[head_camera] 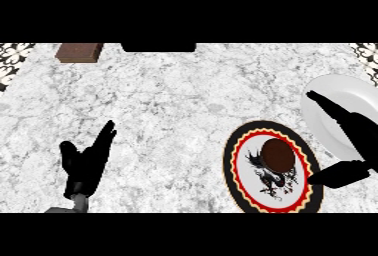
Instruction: Pick the cupcake from the plate and place it in the plate
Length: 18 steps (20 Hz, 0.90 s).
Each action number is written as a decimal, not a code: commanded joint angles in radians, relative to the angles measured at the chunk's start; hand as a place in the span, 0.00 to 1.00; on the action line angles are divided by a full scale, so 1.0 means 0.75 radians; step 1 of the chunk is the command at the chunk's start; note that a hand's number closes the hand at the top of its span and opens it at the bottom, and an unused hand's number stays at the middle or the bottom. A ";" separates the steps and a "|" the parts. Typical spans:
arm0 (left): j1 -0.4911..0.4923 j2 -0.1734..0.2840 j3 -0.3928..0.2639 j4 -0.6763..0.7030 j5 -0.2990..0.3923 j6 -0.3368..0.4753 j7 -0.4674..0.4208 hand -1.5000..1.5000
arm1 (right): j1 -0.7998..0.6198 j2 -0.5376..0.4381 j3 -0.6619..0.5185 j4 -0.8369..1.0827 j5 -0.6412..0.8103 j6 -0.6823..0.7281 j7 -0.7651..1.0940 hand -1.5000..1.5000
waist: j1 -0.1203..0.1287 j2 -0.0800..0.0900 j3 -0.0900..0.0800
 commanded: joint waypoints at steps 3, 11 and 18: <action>-0.064 -0.054 0.021 0.110 -0.020 -0.003 0.029 0.50 | 0.004 0.103 0.047 0.068 0.069 0.044 0.022 0.00 | -0.005 0.007 -0.006; -0.002 -0.034 0.070 0.004 -0.025 -0.062 0.062 0.50 | 0.102 0.197 0.074 0.068 0.227 0.026 -0.069 0.00 | -0.004 0.006 -0.006; 0.035 -0.067 0.059 0.059 -0.052 -0.087 -0.008 0.50 | 0.098 0.217 0.140 -0.008 0.382 0.057 0.119 0.00 | -0.008 0.006 -0.007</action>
